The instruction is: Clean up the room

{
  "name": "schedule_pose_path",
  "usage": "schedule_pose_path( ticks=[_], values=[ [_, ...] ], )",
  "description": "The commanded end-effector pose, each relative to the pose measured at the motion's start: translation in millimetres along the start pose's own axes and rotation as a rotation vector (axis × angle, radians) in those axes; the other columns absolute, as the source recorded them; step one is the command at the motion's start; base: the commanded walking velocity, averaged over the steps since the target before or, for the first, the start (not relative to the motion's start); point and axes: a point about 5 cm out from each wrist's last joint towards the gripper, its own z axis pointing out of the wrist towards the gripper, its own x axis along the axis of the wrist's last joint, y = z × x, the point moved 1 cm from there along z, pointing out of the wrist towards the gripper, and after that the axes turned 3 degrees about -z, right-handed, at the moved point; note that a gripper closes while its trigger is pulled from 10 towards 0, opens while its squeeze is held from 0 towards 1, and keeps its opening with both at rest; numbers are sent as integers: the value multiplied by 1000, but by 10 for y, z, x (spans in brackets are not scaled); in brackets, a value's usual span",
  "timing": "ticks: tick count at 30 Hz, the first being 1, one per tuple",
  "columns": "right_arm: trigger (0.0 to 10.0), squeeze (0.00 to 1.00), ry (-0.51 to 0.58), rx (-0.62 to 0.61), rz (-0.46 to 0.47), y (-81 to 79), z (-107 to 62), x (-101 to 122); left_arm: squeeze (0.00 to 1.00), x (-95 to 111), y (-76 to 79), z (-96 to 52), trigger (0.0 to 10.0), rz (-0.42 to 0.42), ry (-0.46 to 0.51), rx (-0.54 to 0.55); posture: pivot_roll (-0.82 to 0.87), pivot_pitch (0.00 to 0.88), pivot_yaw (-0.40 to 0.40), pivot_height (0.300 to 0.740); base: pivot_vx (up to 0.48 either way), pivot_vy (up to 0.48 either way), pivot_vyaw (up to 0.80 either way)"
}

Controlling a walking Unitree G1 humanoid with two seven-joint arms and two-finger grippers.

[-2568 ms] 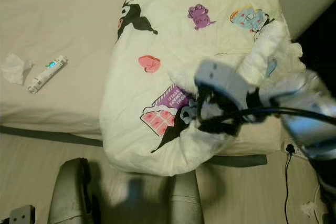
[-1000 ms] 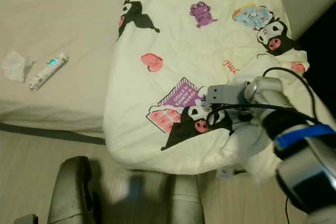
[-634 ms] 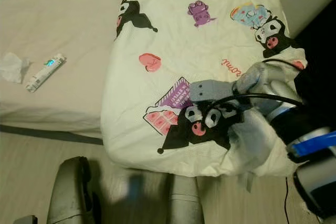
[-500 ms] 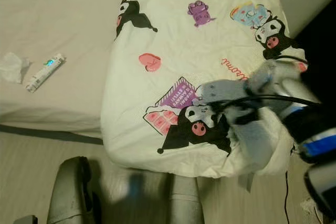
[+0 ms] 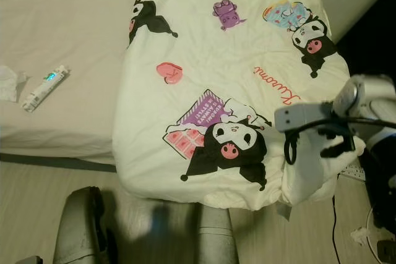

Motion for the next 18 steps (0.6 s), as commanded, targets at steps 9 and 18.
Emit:
schedule_pose_path(
  ticks=[9,18],
  values=[
    [10000,0,326,232,-163,-352,-133,401,0,-174,352,46,10000,19,-84,-137,-156,214,-77,535,0,0,0],
    [10000,0,92,61,-111,-324,461,269,0,-181,378,52,10000,18,-90,-140,-159,211,-73,535,0,0,0]
  ],
)
